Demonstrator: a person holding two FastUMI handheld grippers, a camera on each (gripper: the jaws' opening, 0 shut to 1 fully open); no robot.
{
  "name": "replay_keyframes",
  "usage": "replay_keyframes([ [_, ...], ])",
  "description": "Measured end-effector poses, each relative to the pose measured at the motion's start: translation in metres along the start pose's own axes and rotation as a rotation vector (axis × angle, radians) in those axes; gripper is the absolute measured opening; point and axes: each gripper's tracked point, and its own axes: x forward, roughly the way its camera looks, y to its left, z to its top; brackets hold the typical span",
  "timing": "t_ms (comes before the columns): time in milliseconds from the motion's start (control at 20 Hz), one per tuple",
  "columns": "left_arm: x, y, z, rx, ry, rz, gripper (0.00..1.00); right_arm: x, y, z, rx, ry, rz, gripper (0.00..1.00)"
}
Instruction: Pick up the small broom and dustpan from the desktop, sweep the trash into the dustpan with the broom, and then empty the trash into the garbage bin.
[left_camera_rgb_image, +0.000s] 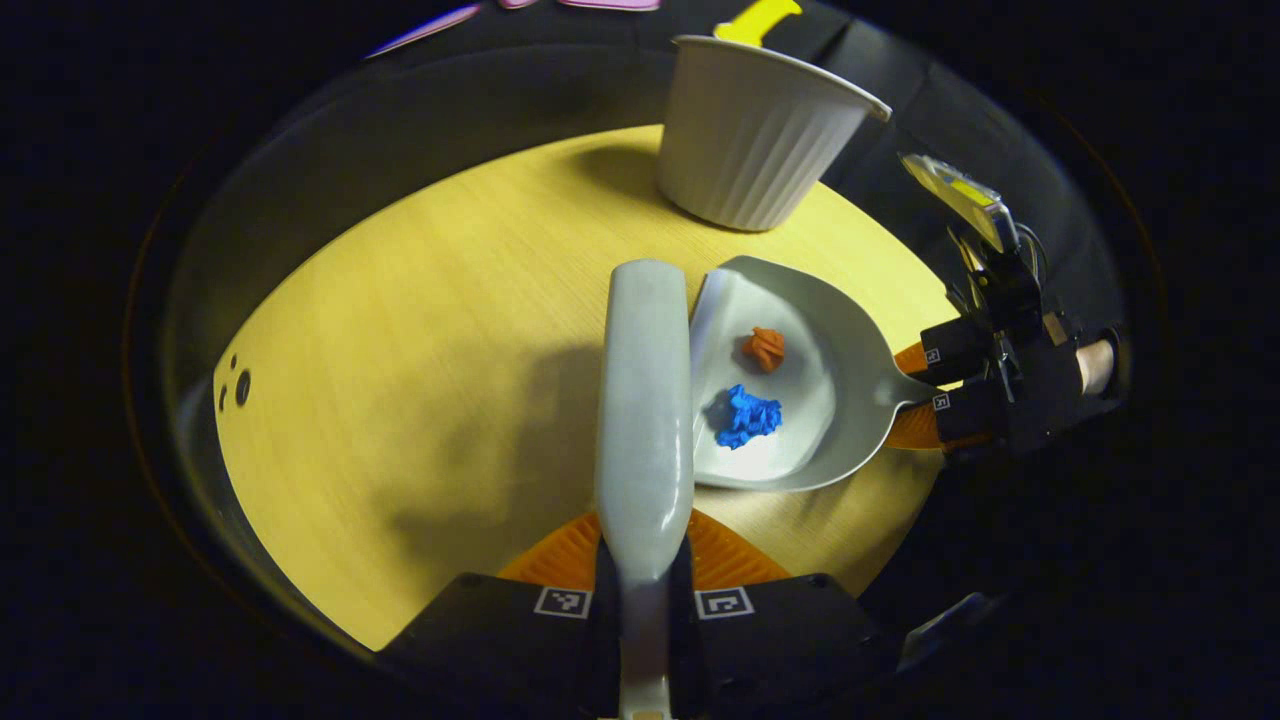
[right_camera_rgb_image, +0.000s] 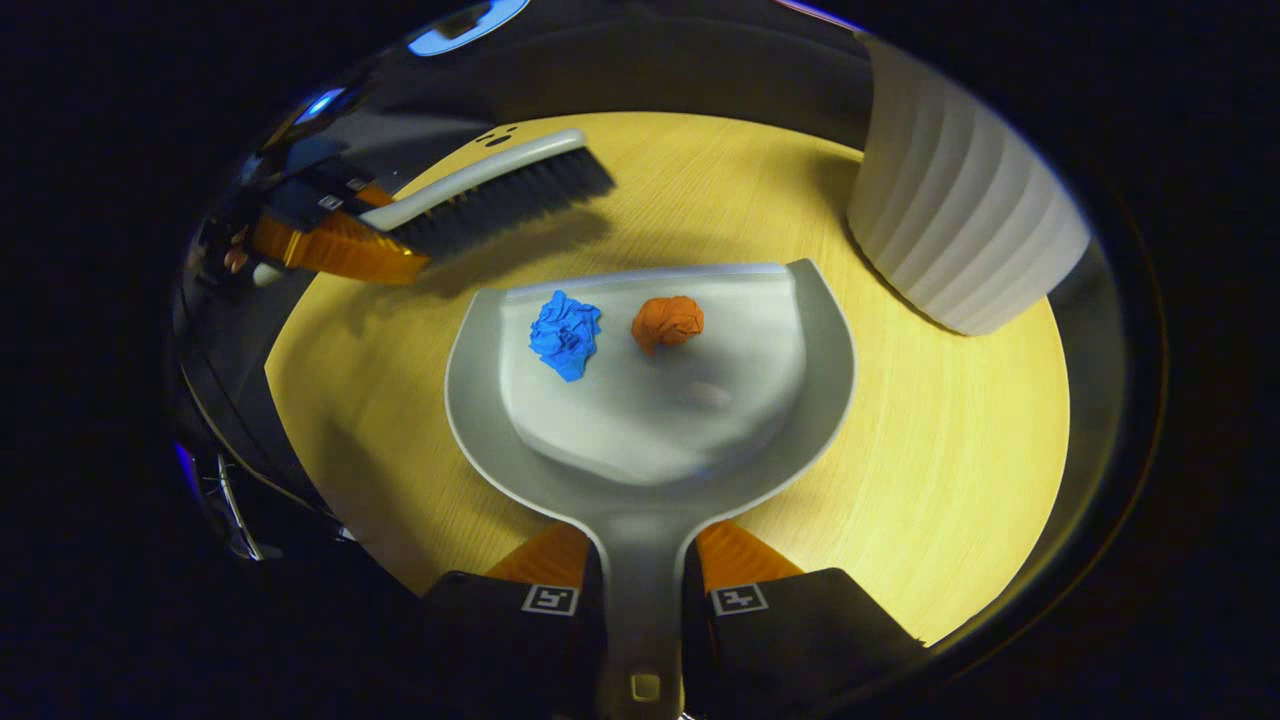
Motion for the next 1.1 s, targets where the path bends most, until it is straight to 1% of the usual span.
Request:
replay_keyframes([
  [150,0.0,0.011,-0.036,-0.098,-0.038,0.04,0.22,-0.006,0.003,0.001,0.024,-0.02,-0.024,0.33],
  [200,0.003,0.012,-0.049,-0.122,-0.044,0.048,0.24,-0.008,0.004,0.001,0.035,-0.027,-0.026,0.29],
  [250,0.008,0.014,-0.063,-0.142,-0.048,0.052,0.22,-0.01,0.003,0.001,0.042,-0.032,-0.031,0.33],
  [300,0.015,0.015,-0.077,-0.159,-0.048,0.058,0.24,-0.012,0.003,0.002,0.044,-0.039,-0.04,0.33],
  [450,0.037,0.013,-0.107,-0.193,-0.051,0.072,0.24,-0.016,0.005,0.002,0.048,-0.059,-0.079,0.33],
  [600,0.048,0.01,-0.124,-0.216,-0.064,0.088,0.24,-0.023,0.005,0.004,0.079,-0.075,-0.099,0.33],
  [750,0.038,0.005,-0.134,-0.268,-0.092,0.104,0.22,-0.03,0.007,0.006,0.095,-0.082,-0.162,0.33],
  [800,0.039,0.008,-0.139,-0.291,-0.098,0.101,0.22,-0.033,0.006,0.009,0.113,-0.089,-0.171,0.29],
  [900,0.039,0.013,-0.148,-0.333,-0.109,0.097,0.24,-0.038,0.006,0.013,0.178,-0.106,-0.167,0.3],
  [950,0.038,0.014,-0.151,-0.349,-0.118,0.095,0.24,-0.04,0.002,0.015,0.202,-0.115,-0.172,0.33],
  [1000,0.037,0.016,-0.152,-0.359,-0.127,0.095,0.24,-0.041,-0.001,0.016,0.213,-0.123,-0.19,0.29],
  [1050,0.035,0.017,-0.154,-0.363,-0.133,0.099,0.24,-0.043,-0.006,0.017,0.214,-0.126,-0.218,0.33],
  [1100,0.032,0.019,-0.158,-0.364,-0.141,0.105,0.24,-0.046,-0.011,0.018,0.215,-0.13,-0.247,0.29],
])
